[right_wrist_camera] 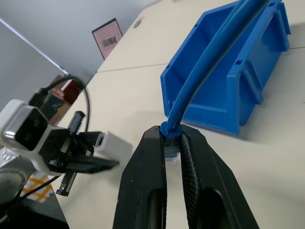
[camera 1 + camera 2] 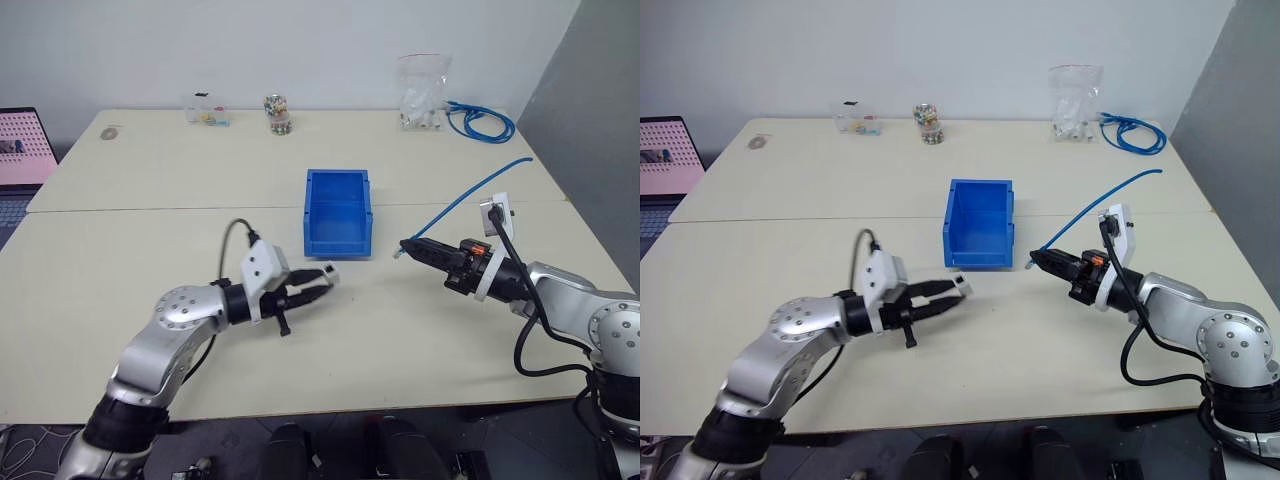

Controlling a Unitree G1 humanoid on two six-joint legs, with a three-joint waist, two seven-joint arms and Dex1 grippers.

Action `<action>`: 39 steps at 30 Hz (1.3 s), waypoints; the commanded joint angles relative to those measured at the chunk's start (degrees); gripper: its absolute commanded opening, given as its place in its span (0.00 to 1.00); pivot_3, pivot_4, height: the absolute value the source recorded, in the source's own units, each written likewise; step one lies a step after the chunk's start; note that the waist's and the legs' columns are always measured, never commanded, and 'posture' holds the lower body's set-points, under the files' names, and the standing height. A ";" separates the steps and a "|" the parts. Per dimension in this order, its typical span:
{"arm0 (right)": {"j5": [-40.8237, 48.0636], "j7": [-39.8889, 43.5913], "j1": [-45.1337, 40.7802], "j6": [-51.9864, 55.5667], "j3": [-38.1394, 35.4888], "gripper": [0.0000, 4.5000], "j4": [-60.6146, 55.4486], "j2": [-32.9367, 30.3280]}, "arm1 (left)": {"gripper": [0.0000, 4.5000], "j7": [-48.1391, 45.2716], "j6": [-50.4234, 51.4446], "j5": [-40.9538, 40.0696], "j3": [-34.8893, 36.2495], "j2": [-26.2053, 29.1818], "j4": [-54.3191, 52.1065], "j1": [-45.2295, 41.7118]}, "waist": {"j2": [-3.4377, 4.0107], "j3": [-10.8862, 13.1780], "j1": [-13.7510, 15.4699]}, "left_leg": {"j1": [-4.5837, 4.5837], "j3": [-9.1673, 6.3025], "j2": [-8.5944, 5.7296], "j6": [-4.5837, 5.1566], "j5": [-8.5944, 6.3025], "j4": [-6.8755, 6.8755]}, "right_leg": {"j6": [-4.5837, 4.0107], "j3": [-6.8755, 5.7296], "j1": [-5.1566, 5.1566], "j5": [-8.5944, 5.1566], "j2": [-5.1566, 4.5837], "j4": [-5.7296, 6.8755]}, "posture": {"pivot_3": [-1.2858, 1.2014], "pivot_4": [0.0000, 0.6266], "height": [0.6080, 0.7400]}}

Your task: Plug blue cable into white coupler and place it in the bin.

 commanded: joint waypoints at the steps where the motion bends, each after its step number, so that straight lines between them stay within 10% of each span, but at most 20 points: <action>1: -6.54 5.68 -1.18 -0.86 0.72 0.03 -2.65 -2.62 | 0.17 -11.13 -5.99 2.00 -4.55 -0.99 8.07 -4.19 | 0.00 0.00 -0.18 | 0.01 -0.01 0.01 0.00 0.00 0.00 | -0.01 -0.01 0.00 0.00 0.04 0.00 | 0.52 0.24 1.00; 8: -19.02 13.11 0.91 -3.35 6.48 0.03 -11.37 -5.57 | 0.17 -22.66 -27.56 12.11 -11.04 -10.26 40.95 -13.66 | 0.01 -0.02 -0.52 | -0.13 -0.06 -0.02 0.01 -0.01 0.00 | -0.09 -0.08 -0.08 -0.02 0.12 -0.06 | 0.52 0.24 1.00; 15: -33.89 19.97 2.14 -9.73 15.06 0.03 -15.22 -6.00 | 0.17 -26.26 -37.45 15.22 -10.19 -12.27 52.20 -17.02 | 0.03 -0.07 -0.60 | 0.01 -0.07 -0.04 0.03 0.00 0.09 | 0.03 -0.02 0.08 0.04 -0.02 0.00 | 0.52 0.24 1.00; 39: -57.18 35.20 1.31 -25.18 27.80 0.03 -4.63 5.19 | 0.17 -23.91 -29.05 14.69 -7.21 -8.18 35.76 -6.75 | 0.13 -0.20 -1.00 | 0.32 -0.17 0.00 0.18 0.09 0.01 | -0.09 0.08 0.12 0.07 0.14 0.12 | 0.52 0.24 1.00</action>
